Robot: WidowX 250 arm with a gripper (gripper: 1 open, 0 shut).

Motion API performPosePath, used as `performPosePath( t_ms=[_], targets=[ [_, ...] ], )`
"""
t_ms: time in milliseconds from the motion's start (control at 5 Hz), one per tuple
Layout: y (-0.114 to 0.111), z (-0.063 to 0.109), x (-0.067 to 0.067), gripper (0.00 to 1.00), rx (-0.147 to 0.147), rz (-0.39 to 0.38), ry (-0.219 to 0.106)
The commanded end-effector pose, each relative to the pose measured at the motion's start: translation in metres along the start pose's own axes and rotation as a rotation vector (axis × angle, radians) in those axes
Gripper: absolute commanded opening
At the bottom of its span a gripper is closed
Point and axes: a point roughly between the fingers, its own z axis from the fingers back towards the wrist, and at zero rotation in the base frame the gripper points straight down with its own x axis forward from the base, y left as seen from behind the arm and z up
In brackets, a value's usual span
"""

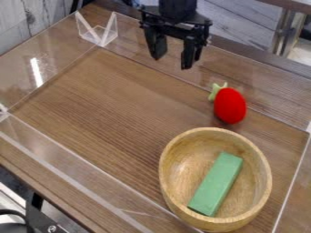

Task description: Put the green stick in the brown bowl

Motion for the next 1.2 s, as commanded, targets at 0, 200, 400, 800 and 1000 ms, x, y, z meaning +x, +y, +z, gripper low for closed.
performPosePath(
  t_ms=[0, 200, 400, 800, 1000],
  targets=[
    [-0.01, 0.033, 0.001, 1.0, 0.009, 0.0, -0.091],
    [-0.02, 0.029, 0.006, 1.0, 0.009, -0.036, -0.116],
    [-0.029, 0.015, 0.009, 1.0, 0.005, -0.085, -0.102],
    [0.007, 0.028, 0.011, 1.0, 0.008, -0.075, -0.107],
    [0.01, 0.028, 0.008, 1.0, 0.013, 0.0, -0.119]
  ],
)
